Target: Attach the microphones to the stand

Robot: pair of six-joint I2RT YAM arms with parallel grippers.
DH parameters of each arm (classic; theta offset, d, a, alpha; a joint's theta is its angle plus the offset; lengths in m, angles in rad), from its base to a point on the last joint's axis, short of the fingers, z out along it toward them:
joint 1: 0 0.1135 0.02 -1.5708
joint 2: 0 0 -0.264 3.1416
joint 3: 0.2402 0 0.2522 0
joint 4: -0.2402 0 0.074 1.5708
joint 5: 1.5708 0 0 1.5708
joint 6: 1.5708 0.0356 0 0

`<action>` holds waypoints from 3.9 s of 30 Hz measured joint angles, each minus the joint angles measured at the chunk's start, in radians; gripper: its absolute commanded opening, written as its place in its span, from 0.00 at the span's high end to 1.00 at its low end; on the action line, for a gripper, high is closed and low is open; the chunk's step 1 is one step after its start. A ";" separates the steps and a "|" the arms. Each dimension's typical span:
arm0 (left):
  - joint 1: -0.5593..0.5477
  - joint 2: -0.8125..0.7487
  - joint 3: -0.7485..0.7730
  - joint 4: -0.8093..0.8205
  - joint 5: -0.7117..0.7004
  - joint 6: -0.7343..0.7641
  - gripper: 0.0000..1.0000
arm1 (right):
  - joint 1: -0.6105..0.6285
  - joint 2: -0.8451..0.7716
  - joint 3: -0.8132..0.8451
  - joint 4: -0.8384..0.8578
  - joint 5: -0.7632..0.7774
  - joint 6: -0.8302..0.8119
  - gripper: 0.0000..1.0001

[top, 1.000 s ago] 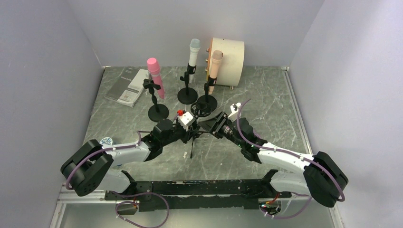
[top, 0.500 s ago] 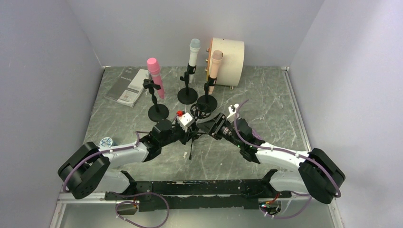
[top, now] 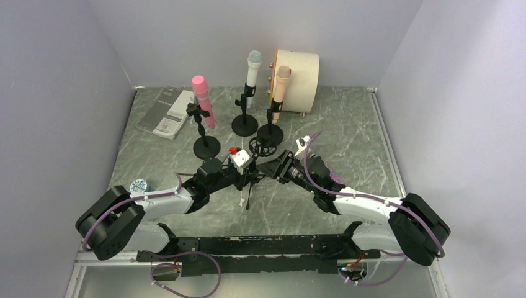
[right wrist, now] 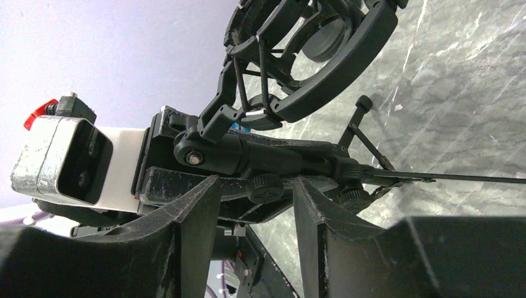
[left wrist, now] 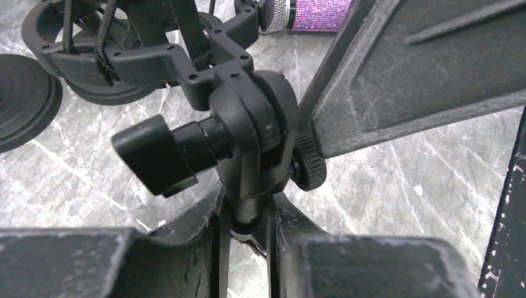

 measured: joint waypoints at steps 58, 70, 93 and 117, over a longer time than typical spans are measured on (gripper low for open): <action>0.006 -0.019 -0.005 -0.016 0.051 -0.033 0.98 | 0.209 -0.101 0.048 -0.281 0.328 -0.079 0.40; 0.007 -0.020 -0.008 -0.014 0.066 -0.029 0.97 | 0.154 -0.049 0.018 -0.058 0.266 -0.139 0.76; 0.008 -0.020 -0.008 -0.012 0.076 -0.029 0.98 | 0.154 0.005 0.051 -0.091 0.222 -0.385 0.59; 0.004 -0.019 -0.011 0.003 0.119 -0.034 0.97 | 0.217 -0.034 0.042 -0.046 0.233 -0.997 0.44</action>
